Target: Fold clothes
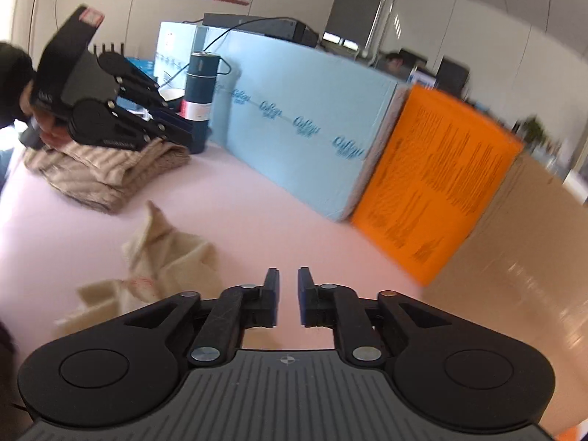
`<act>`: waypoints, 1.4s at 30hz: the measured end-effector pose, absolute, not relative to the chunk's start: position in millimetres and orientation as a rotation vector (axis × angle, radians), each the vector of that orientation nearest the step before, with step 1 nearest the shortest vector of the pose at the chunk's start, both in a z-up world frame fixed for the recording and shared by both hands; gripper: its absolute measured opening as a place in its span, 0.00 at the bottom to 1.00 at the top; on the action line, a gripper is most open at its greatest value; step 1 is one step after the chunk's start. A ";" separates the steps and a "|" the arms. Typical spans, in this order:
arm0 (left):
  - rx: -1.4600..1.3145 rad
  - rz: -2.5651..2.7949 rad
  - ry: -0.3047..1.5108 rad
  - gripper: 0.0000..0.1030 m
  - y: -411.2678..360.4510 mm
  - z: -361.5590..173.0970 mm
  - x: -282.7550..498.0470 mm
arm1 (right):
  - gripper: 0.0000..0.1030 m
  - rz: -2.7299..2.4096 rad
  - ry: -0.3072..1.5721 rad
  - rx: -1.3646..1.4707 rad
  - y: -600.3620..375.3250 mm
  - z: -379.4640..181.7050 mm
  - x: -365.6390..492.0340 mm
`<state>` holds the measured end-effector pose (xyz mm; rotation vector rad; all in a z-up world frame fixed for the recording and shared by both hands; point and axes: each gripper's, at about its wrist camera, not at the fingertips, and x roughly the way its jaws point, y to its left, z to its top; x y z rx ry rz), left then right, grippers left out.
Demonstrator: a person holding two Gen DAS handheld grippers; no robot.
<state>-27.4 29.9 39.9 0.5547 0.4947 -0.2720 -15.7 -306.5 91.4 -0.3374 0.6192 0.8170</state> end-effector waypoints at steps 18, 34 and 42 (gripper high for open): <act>0.421 -0.369 0.817 0.70 37.4 -49.0 -13.8 | 0.58 0.982 0.732 -0.378 -271.7 18.9 -18.4; 0.329 -0.192 0.285 0.02 36.3 100.6 -109.8 | 0.05 0.777 0.326 -0.363 -307.4 161.9 -93.6; 0.240 -0.193 -0.092 0.02 37.5 206.6 -149.9 | 0.05 0.629 -0.087 -0.424 -320.7 259.2 -134.7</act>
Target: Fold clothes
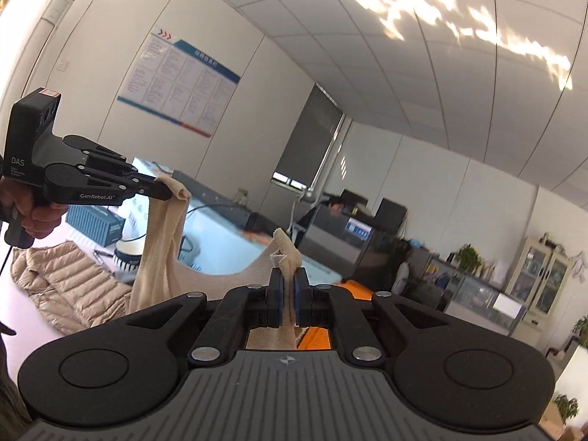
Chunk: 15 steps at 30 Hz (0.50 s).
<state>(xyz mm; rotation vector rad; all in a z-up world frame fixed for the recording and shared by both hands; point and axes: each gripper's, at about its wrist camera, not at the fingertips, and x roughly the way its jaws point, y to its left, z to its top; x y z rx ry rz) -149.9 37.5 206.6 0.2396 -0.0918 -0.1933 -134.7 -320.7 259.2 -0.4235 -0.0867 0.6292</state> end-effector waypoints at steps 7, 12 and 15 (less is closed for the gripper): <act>0.306 -0.232 -0.208 0.02 27.8 244.2 -122.7 | 0.05 0.558 -0.149 -0.505 -330.2 277.7 -103.6; 0.396 -0.205 -0.081 0.03 10.9 234.7 -35.5 | 0.05 0.511 -0.031 -0.532 -344.8 249.8 -20.2; 0.448 -0.199 0.071 0.04 -3.4 196.1 42.4 | 0.05 0.522 0.124 -0.510 -347.9 205.4 46.9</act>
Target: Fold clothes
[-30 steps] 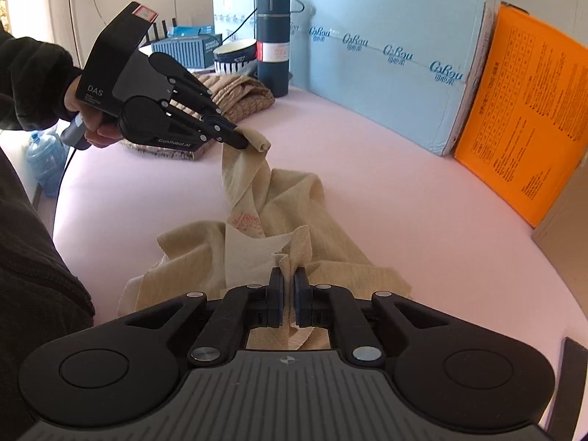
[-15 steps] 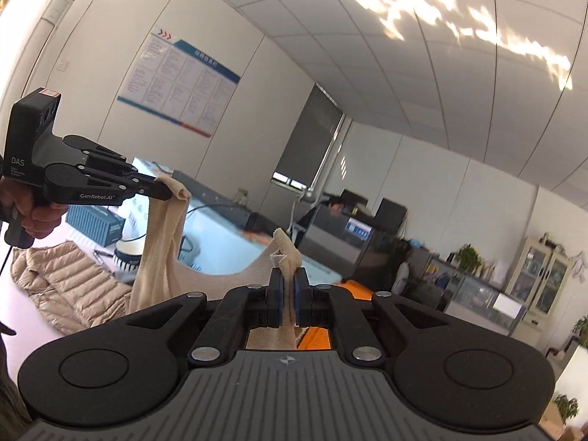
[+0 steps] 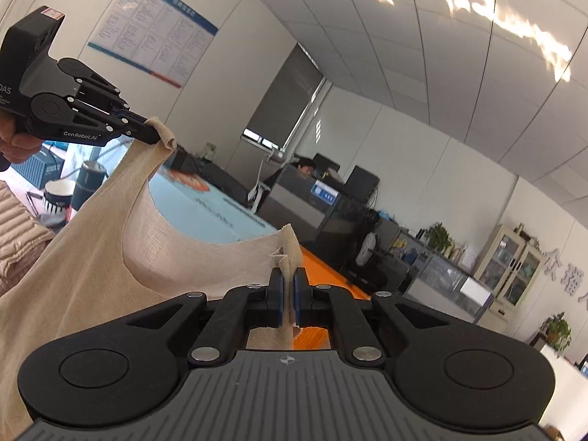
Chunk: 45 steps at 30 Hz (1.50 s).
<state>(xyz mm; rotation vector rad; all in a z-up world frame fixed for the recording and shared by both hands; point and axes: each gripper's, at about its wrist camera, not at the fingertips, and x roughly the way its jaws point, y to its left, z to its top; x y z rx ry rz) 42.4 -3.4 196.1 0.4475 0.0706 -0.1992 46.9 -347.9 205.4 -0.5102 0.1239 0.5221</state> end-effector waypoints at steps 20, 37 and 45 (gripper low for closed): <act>0.348 0.078 0.882 0.77 61.5 -40.1 0.7 | 0.77 0.483 0.720 -0.089 -409.6 8.4 10.3; 0.480 -0.241 0.757 0.71 15.3 -62.5 -125.8 | 0.80 0.708 0.738 -0.389 -282.3 -32.6 -124.5; 0.333 -0.255 0.673 0.04 1.7 -19.2 -60.6 | 0.07 0.572 0.757 0.020 -310.2 -1.8 -47.3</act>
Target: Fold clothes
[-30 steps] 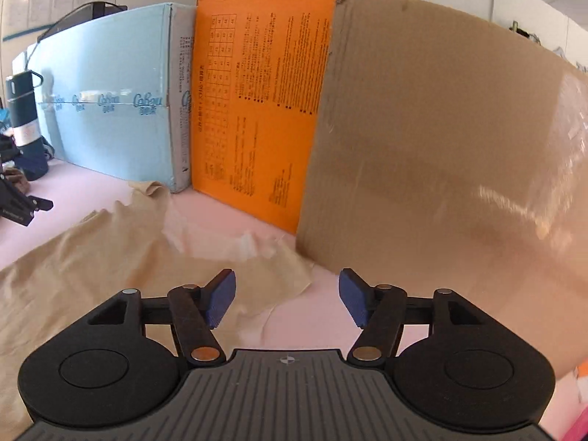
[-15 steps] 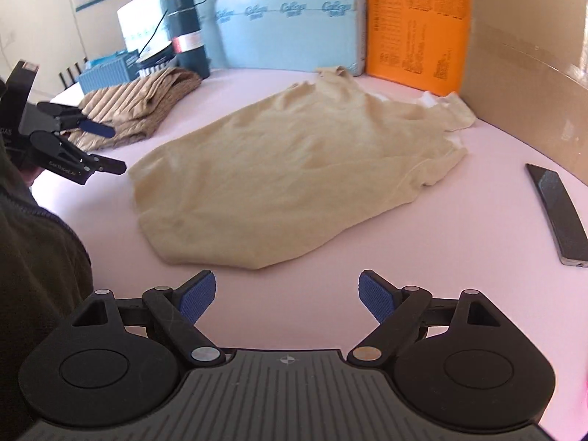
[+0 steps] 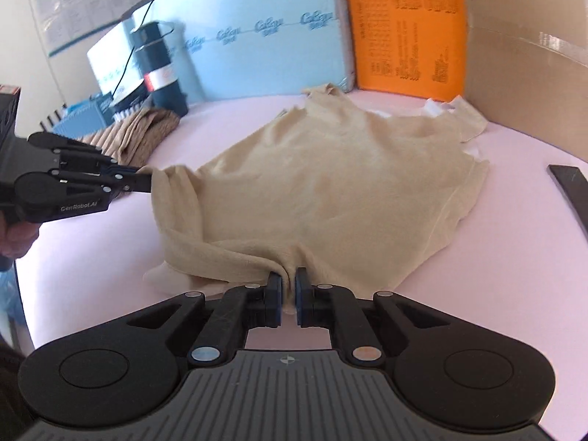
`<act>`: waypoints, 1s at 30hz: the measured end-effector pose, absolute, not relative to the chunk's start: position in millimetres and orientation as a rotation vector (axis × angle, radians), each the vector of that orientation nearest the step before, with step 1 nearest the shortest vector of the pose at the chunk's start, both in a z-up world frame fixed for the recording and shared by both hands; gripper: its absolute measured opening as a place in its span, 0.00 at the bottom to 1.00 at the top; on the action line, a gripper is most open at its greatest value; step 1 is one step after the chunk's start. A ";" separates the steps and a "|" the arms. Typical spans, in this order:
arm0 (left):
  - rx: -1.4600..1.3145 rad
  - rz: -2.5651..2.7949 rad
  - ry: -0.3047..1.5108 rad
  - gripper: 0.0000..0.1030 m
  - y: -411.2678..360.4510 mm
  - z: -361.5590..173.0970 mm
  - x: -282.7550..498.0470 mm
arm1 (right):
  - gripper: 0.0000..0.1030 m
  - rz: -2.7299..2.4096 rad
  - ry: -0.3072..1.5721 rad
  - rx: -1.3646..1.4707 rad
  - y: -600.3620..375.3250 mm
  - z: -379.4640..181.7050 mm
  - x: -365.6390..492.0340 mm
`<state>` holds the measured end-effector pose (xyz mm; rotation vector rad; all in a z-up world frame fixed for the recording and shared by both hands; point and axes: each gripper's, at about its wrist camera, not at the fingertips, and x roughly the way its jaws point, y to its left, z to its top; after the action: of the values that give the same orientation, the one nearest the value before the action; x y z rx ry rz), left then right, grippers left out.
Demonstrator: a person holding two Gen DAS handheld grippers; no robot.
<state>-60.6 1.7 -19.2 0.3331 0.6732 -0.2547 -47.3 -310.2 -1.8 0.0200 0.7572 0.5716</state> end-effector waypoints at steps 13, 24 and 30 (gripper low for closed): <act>0.336 -0.012 0.714 0.77 13.8 -10.3 18.5 | 0.68 0.263 0.682 0.186 -396.9 30.6 1.6; 0.400 -0.237 0.617 0.77 -44.4 -33.4 -20.4 | 0.27 0.562 0.795 -0.125 -292.7 -3.5 27.1; 0.450 -0.355 0.625 0.77 -62.8 -40.5 -15.6 | 0.24 0.540 0.901 -0.149 -293.5 -27.2 55.5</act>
<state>-15.6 -62.8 -40.5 0.4495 0.6252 -0.3554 55.5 -293.5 -27.2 -0.1491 0.9006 0.5403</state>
